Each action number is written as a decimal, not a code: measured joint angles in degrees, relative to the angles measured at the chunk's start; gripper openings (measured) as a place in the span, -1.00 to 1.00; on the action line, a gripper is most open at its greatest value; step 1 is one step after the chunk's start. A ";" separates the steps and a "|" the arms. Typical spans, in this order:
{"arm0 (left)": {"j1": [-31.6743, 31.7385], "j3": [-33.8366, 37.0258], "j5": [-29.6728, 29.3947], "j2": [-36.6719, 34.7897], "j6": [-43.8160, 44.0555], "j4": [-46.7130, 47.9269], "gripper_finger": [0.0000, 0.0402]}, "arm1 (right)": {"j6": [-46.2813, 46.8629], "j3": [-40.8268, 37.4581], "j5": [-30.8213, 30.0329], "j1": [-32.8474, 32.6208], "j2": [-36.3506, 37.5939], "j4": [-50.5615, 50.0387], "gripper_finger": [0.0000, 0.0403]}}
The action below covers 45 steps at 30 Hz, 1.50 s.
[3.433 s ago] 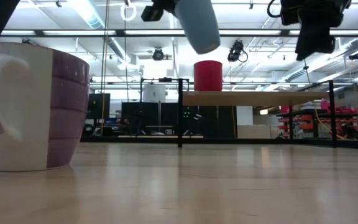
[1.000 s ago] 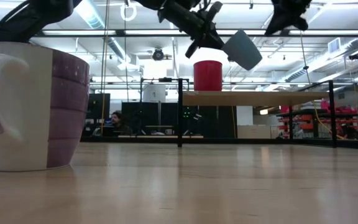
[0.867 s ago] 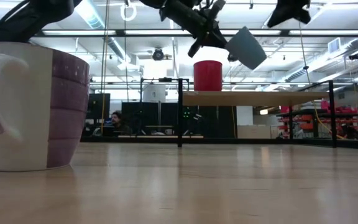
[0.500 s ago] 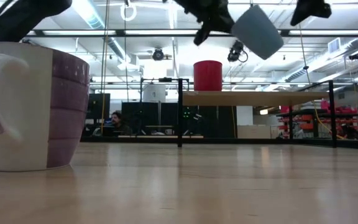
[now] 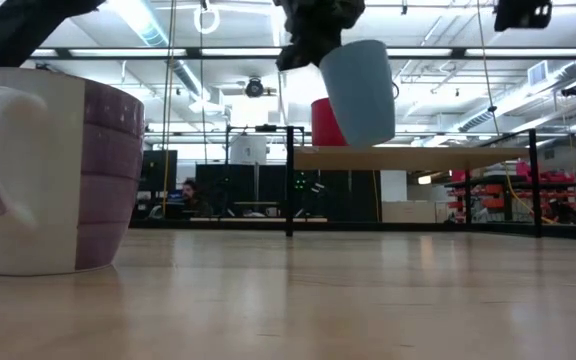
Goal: Stack small to large cups/mugs on shelf
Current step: Put the blue cup on the shelf
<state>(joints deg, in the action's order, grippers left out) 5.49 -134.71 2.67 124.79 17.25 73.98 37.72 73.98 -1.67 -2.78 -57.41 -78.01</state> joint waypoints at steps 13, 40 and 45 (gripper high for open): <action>-4.24 0.14 1.04 6.63 1.72 3.15 -0.97 | 15.16 -16.20 -3.36 -14.80 -4.48 17.81 -0.95; -5.29 0.01 0.11 13.25 1.35 -5.39 -0.97 | 22.74 -24.26 -8.39 -17.62 -5.13 23.69 -0.95; -5.31 0.01 -0.15 13.22 0.99 -6.22 -0.95 | 22.62 -24.26 -8.41 -17.62 -5.13 23.73 -0.95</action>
<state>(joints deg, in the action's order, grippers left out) 0.19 -134.69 2.52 138.02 18.24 67.76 60.34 49.71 -10.09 -20.40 -62.54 -54.28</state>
